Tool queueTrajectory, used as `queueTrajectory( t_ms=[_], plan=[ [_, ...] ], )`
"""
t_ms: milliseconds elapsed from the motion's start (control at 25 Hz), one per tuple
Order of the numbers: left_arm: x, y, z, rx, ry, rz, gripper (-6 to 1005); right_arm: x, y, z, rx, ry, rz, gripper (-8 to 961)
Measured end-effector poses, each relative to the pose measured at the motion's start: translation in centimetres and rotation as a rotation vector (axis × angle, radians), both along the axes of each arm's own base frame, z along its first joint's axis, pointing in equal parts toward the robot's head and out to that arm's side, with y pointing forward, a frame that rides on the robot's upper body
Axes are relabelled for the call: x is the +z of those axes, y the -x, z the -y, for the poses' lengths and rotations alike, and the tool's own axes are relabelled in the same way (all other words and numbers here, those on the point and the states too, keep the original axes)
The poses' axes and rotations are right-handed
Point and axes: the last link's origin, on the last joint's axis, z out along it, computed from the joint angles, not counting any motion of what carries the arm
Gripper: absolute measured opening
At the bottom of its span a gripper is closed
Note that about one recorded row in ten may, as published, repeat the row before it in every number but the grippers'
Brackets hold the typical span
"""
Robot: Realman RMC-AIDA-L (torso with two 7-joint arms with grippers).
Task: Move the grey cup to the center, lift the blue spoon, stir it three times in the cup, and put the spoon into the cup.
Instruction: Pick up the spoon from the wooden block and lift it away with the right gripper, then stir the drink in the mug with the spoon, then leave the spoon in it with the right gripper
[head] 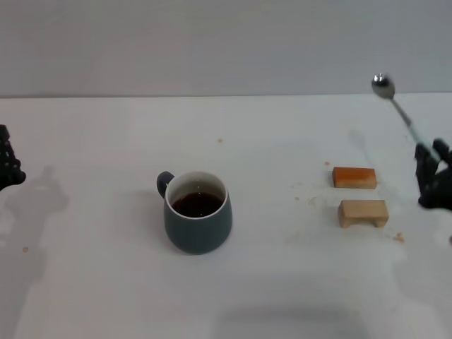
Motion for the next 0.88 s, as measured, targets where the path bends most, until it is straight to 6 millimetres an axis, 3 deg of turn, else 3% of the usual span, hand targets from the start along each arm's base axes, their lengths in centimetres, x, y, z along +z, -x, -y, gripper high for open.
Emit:
queueTrajectory(
  t_ms=[40,80,200,880],
  plan=[
    [0.0,0.0,0.0,0.000,0.000,0.000,-2,1.4,1.4,-0.5,0.022,0.020,0.024,158],
    [0.0,0.1,0.0,0.006,-0.002,0.001,-2,1.4,1.4,-0.5,0.022,0.020,0.024,158],
    [0.0,0.3,0.0,0.014,-0.003,0.002,-2,3.2,4.4,-1.4,0.079,0.067,0.060,158],
    [0.4,1.0,-0.3,0.049,-0.022,0.015,-3,4.6,12.0,-6.9,0.257,0.300,0.129,159]
  ],
)
